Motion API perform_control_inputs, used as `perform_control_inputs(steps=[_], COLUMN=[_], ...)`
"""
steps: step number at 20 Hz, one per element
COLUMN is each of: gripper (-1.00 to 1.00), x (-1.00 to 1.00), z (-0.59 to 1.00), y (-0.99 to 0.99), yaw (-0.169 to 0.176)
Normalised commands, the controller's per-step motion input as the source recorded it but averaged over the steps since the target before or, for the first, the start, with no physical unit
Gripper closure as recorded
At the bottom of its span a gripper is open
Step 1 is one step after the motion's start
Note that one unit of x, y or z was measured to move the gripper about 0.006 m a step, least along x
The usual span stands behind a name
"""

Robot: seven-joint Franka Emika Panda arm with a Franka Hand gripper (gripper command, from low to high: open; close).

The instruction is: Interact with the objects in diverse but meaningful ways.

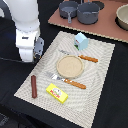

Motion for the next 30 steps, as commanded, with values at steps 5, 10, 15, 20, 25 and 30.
perform_control_inputs(steps=[5,10,15,20,25,30], gripper=[1.00,1.00,1.00,1.00,1.00,1.00], x=[-0.25,-0.37,-0.41,-0.15,0.01,0.56], z=[-0.24,0.21,0.95,0.88,0.62,0.28], y=[-0.04,0.07,0.19,0.15,0.11,0.00], yaw=[0.035,0.046,-0.016,-0.001,0.000,-0.001])
